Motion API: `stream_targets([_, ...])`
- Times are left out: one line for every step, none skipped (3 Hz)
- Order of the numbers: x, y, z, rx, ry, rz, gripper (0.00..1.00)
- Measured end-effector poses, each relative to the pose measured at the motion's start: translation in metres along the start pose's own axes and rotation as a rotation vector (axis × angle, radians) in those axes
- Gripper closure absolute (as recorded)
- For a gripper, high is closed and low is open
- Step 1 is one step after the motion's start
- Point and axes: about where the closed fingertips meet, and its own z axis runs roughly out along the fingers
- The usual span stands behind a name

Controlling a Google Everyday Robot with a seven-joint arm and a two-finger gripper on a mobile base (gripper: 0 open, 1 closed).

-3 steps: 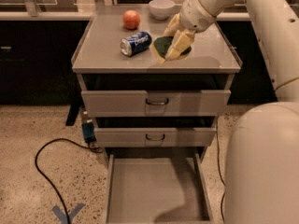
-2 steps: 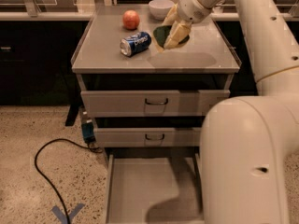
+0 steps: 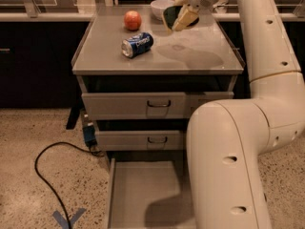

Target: Pick sponge from bottom drawer and place on counter

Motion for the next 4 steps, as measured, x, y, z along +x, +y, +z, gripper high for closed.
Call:
stream_targets([0.025,0.005,0.009,0.001,0.013,0.136,1.0])
stream_targets([0.047,0.021,0.022,-0.032,-0.005,0.285,1.0])
stream_targets([0.047,0.021,0.022,-0.032,-0.006,0.285,1.0])
stream_targets([0.059,0.032,0.037,-0.063,0.036,0.361,1.0])
